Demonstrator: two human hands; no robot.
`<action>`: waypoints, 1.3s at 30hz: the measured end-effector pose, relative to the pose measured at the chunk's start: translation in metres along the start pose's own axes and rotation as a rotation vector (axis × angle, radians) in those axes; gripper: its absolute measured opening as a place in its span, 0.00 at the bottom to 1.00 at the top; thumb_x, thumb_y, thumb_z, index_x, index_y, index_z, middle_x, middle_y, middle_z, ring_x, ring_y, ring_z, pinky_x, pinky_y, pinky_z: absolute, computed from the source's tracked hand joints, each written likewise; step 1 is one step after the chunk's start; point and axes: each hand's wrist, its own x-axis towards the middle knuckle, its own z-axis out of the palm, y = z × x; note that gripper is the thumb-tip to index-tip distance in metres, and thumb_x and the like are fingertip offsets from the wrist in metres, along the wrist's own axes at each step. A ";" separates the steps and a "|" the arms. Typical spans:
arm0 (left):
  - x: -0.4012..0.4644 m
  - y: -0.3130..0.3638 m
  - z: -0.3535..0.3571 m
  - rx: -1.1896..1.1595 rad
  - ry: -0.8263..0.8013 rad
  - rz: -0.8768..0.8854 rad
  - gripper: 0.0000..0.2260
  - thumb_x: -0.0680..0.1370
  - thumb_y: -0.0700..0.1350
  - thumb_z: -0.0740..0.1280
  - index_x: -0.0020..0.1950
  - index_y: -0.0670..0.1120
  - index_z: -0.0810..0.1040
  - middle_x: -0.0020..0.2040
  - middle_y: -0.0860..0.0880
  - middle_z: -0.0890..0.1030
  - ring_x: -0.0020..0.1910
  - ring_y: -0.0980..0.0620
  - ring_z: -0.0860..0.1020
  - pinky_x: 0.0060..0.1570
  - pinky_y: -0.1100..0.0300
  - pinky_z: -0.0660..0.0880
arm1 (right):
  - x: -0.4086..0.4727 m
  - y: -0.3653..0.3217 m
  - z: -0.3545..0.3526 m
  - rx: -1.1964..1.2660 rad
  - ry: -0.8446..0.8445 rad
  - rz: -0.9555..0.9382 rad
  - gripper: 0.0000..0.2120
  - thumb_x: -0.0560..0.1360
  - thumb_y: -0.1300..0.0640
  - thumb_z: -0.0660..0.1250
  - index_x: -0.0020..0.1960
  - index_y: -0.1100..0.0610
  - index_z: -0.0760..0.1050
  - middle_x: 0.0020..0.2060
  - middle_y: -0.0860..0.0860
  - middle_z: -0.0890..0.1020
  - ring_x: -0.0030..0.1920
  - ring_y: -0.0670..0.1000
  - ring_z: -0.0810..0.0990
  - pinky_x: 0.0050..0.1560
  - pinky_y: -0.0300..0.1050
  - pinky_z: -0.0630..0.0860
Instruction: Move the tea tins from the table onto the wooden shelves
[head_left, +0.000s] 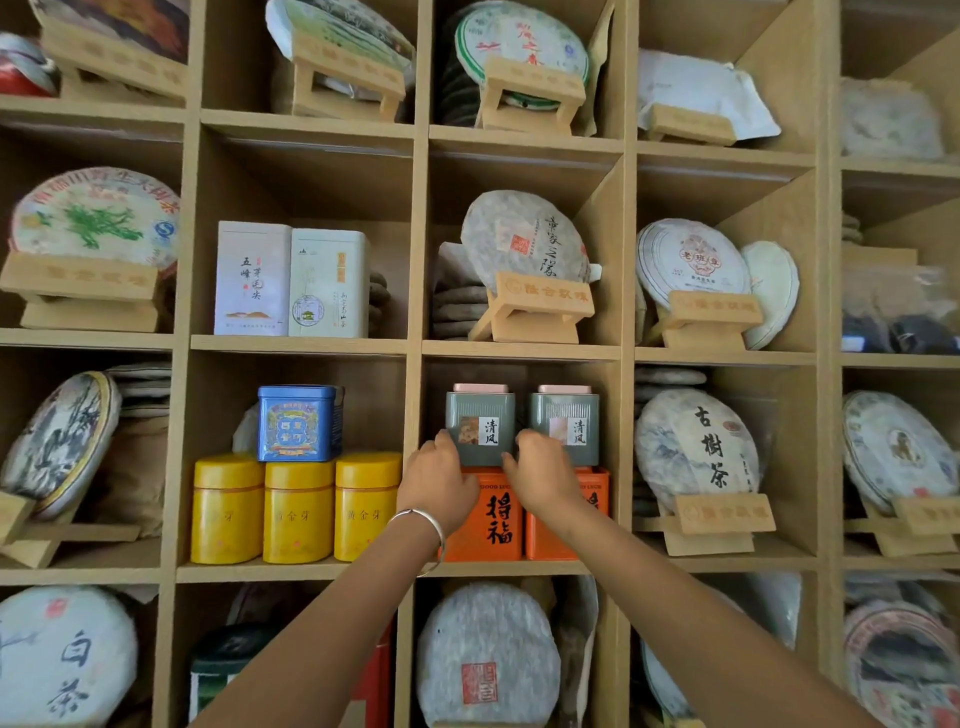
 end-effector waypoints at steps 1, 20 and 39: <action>0.000 0.000 0.001 -0.003 0.003 0.002 0.22 0.75 0.42 0.64 0.68 0.39 0.67 0.59 0.41 0.77 0.58 0.44 0.75 0.57 0.52 0.74 | 0.001 0.000 0.000 -0.003 -0.005 0.000 0.07 0.79 0.56 0.63 0.49 0.60 0.74 0.46 0.56 0.80 0.47 0.55 0.80 0.42 0.46 0.75; 0.000 0.000 0.001 0.004 0.012 -0.051 0.27 0.75 0.43 0.65 0.72 0.39 0.61 0.61 0.40 0.75 0.59 0.43 0.75 0.56 0.53 0.76 | 0.003 0.001 0.003 -0.003 -0.008 -0.008 0.07 0.77 0.55 0.65 0.48 0.60 0.74 0.45 0.56 0.80 0.47 0.55 0.80 0.40 0.44 0.73; -0.017 -0.003 -0.027 0.152 0.019 0.053 0.12 0.76 0.46 0.63 0.58 0.45 0.68 0.54 0.45 0.75 0.51 0.46 0.76 0.40 0.57 0.75 | -0.025 -0.002 -0.029 -0.163 0.039 -0.080 0.07 0.77 0.53 0.63 0.48 0.58 0.73 0.46 0.54 0.78 0.41 0.53 0.79 0.33 0.43 0.71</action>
